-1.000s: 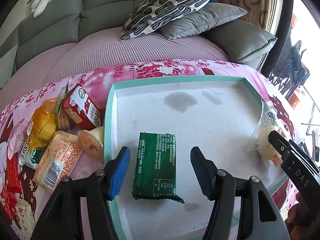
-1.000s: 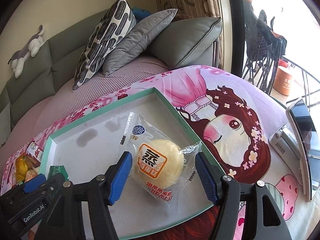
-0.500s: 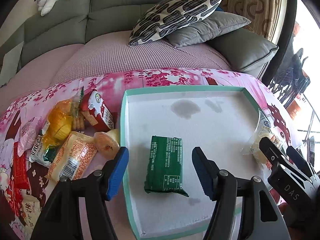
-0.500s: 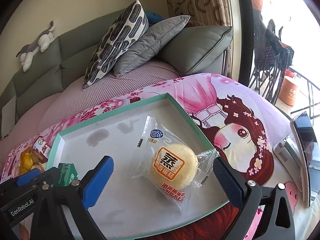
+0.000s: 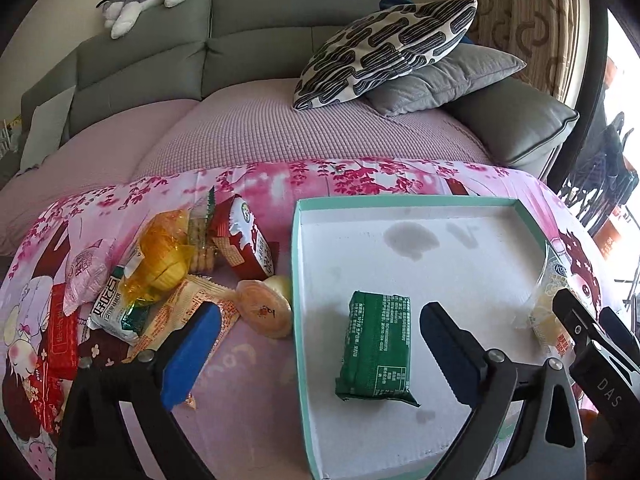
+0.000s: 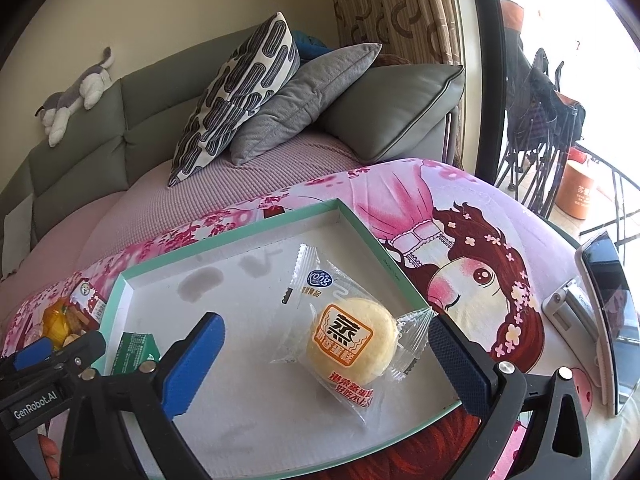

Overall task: Organize snacks
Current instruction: 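Withdraw both open tools from the tray back over the snack pile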

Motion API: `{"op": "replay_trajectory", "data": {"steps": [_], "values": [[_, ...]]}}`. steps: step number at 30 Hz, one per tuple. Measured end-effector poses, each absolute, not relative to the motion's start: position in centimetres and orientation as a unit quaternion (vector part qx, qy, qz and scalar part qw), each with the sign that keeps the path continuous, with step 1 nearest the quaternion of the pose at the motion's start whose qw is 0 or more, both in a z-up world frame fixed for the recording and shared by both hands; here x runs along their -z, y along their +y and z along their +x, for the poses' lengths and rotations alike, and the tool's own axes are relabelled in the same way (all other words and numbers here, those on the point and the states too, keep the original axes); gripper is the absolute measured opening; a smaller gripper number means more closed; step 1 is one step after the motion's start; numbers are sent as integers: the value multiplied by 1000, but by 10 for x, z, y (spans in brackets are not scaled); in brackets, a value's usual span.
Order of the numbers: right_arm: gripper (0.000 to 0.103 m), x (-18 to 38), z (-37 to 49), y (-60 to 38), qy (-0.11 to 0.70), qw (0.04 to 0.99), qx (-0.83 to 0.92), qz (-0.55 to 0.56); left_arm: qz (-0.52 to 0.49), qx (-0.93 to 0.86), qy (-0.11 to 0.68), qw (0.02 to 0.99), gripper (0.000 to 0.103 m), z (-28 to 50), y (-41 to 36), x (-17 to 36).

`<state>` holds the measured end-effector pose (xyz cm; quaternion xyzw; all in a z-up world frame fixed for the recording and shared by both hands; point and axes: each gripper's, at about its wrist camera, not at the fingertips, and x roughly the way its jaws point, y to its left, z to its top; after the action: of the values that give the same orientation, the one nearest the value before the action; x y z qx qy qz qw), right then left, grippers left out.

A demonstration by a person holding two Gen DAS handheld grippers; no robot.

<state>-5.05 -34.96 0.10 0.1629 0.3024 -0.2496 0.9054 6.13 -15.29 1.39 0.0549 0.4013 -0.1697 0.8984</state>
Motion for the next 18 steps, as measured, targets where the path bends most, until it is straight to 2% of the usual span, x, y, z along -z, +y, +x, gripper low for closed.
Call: {"op": "replay_trajectory", "data": {"steps": [11,18], "values": [[103,-11,-51,-334,287,915,226,169,25,172,388,905,100,54,-121,-15],[103,-25,-44,-305,278,932,189,136,21,146,380,913,100,53,-90,-20]]}}
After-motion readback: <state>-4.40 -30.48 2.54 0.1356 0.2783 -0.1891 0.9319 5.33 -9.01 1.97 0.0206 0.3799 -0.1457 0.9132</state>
